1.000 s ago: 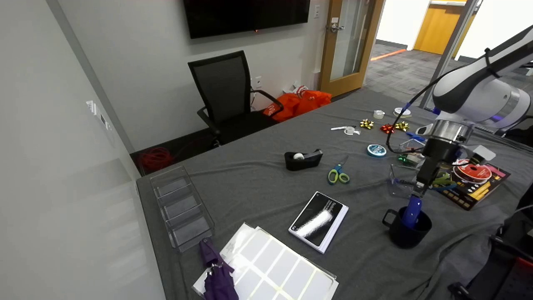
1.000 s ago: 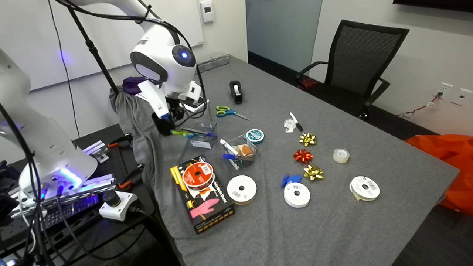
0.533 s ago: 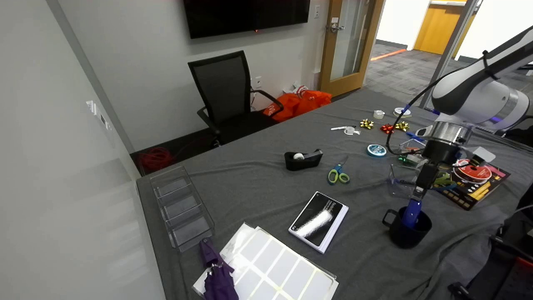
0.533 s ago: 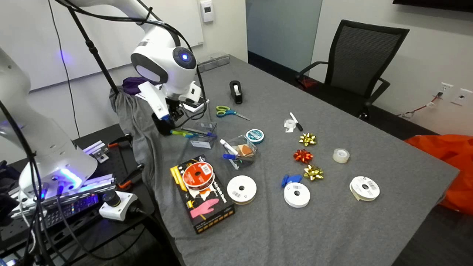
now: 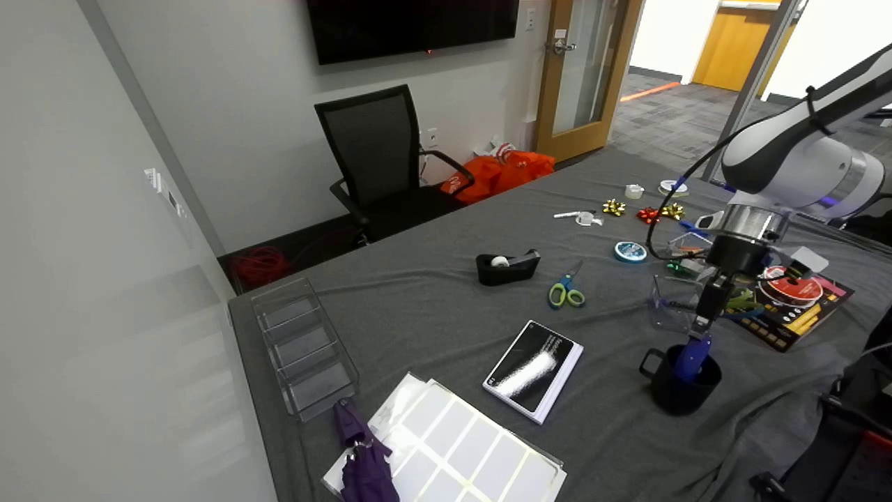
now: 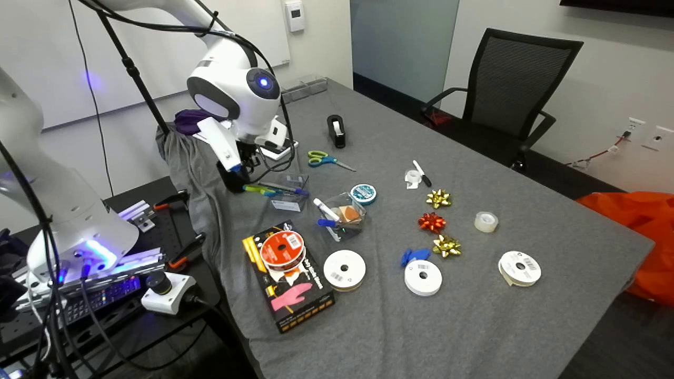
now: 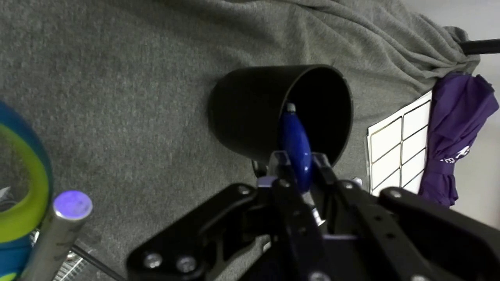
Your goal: Take the blue object out of the black cup
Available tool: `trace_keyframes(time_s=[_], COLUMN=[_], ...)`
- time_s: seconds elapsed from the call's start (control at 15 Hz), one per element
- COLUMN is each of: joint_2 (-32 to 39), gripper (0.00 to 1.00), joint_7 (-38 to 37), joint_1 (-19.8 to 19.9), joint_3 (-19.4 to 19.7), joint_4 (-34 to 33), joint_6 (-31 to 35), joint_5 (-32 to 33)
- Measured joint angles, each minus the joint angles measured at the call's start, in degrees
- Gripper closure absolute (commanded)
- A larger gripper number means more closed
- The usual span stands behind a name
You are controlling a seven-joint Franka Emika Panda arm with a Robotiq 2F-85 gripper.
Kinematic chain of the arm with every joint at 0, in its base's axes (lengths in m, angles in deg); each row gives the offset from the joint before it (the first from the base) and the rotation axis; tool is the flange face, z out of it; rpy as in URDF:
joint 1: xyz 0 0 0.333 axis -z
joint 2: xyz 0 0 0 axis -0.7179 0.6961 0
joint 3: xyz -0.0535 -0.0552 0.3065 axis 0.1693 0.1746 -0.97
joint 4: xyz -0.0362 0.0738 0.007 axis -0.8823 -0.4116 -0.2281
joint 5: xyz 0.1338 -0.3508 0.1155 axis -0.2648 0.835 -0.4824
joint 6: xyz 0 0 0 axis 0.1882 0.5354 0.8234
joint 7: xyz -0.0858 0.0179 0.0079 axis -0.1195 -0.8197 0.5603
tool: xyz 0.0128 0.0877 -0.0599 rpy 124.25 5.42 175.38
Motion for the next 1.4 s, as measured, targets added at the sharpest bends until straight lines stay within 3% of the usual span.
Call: trace_keyframes(time_s=[0.73,1.4], joint_2=[-0.3,-5.5], gripper=[0.96,0.96], joint_7=[-0.3,-10.0], joint_1=[0.5,0.5], joint_3=[0.1,0.5], joint_4=[0.0,-0.3], joint_6=[-1.5,-5.3], joint_5=[0.2,5.8])
